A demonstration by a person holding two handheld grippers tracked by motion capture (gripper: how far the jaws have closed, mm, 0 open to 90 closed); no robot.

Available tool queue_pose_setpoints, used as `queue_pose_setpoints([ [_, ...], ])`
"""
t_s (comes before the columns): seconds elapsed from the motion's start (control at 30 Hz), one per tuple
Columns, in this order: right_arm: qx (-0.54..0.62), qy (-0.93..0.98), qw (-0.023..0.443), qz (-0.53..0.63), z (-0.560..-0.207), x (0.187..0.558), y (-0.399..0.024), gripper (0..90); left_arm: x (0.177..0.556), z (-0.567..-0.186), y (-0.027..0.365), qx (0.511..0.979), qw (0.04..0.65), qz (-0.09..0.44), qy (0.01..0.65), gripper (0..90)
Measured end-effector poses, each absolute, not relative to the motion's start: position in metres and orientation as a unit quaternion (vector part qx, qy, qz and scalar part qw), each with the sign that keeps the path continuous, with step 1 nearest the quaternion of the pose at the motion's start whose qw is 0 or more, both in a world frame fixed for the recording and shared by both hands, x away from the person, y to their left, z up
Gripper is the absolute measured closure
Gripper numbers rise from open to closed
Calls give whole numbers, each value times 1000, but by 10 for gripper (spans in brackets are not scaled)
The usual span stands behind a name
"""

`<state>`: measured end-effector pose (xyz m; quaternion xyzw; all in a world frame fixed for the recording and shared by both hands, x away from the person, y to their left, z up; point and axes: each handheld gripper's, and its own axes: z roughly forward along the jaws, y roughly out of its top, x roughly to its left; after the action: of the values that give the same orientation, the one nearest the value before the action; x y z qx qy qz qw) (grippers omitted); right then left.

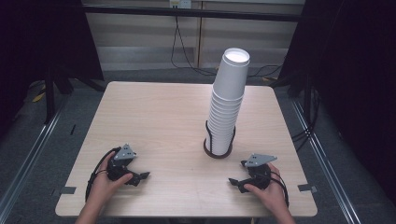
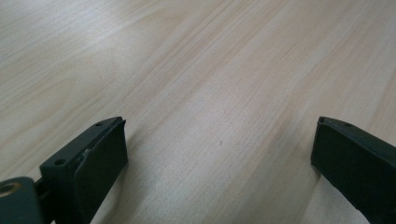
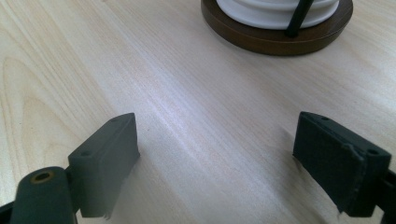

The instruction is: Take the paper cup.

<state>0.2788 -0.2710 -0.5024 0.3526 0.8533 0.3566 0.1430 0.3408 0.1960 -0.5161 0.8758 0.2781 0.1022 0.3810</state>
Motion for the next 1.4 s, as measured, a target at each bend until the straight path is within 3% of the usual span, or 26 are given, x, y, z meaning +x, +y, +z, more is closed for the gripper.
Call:
queue_pose_setpoints([
  [0.3, 352, 854, 143, 356, -502, 279, -271, 136, 340, -516, 196, 876, 382, 100, 279, 37],
  [0.37, 351, 854, 142, 357, -502, 278, -271, 146, 337, -515, 196, 874, 396, 99, 265, 148],
  [0.47, 353, 852, 141, 361, -502, 279, -272, 166, 337, -513, 191, 878, 395, 73, 261, 105],
  [0.57, 361, 847, 128, 368, -499, 280, -273, 184, 338, -507, 185, 881, 397, 58, 251, 134],
  [0.83, 364, 811, 134, 438, -446, 293, -279, 195, 353, -461, 162, 875, 427, 16, 229, 134],
  [1.07, 361, 779, 160, 487, -388, 313, -278, 187, 377, -391, 124, 869, 451, 3, 202, 135],
  [1.4, 349, 771, 183, 499, -337, 334, -271, 172, 398, -335, 88, 882, 439, 22, 169, 148],
])
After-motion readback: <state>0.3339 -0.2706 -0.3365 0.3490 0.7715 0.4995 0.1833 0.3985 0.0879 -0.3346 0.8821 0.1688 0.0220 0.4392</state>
